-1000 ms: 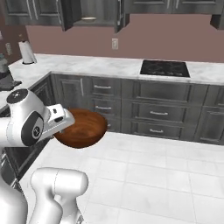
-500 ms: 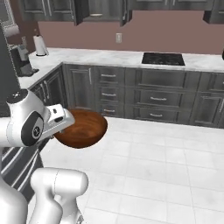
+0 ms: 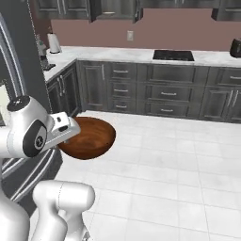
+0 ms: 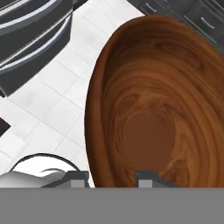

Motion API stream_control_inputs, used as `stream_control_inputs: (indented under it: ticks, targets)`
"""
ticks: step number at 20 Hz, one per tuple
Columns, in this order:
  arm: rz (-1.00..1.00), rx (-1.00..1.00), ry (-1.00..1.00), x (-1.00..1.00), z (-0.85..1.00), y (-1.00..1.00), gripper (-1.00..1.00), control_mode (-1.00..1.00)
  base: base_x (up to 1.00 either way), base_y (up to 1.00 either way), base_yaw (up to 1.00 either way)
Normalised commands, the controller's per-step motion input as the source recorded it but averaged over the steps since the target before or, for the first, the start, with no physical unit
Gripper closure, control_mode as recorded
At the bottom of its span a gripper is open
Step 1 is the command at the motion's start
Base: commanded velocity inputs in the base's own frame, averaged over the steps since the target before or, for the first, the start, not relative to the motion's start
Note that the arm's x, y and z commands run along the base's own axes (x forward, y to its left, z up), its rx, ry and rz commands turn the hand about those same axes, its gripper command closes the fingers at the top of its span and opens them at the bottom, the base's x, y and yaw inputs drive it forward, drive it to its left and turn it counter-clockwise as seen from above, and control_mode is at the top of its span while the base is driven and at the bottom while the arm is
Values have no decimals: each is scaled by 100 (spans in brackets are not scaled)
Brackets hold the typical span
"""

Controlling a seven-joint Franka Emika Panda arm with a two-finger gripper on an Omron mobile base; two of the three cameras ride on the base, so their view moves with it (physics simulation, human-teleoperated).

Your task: Take the smaller bowl and place it next to the appetizer plate on the dining counter , and place the larger bowl next to the plate with cooked food.

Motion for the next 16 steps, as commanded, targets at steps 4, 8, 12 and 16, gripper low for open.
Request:
stream_control_inputs:
  ticks: [4,8,12,16]
  targets:
    - [0,0,0,0,0,0,100,100,-100,0,-2]
    - [0,0,0,0,0,0,100,100,-100,-7,-3]
    - [0,0,0,0,0,0,100,100,-100,-30,-2]
    - [0,0,0,0,0,0,100,100,-89,-91,0]
